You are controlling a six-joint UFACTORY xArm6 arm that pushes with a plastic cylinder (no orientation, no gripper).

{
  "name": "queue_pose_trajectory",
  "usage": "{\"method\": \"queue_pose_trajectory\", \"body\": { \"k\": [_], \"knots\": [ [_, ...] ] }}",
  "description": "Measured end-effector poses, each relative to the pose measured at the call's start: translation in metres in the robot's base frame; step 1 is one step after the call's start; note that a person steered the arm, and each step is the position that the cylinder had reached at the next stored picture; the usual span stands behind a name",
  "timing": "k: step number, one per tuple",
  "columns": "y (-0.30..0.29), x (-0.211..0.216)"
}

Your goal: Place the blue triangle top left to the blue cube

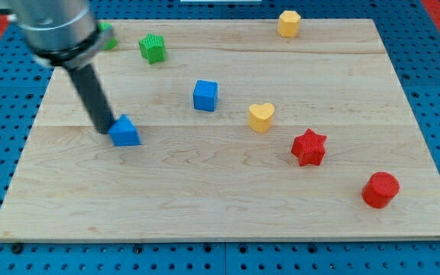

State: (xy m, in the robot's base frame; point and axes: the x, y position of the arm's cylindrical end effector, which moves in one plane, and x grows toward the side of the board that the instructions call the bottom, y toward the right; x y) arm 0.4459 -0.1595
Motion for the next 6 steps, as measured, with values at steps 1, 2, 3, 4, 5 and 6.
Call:
{"method": "queue_pose_trajectory", "body": {
  "k": [1,2,3,4,5,6],
  "knots": [
    [0.004,0.038],
    [0.052,0.041],
    [0.074,0.019],
    [0.07,-0.034],
    [0.069,-0.064],
    [0.092,-0.071]
  ]
}}
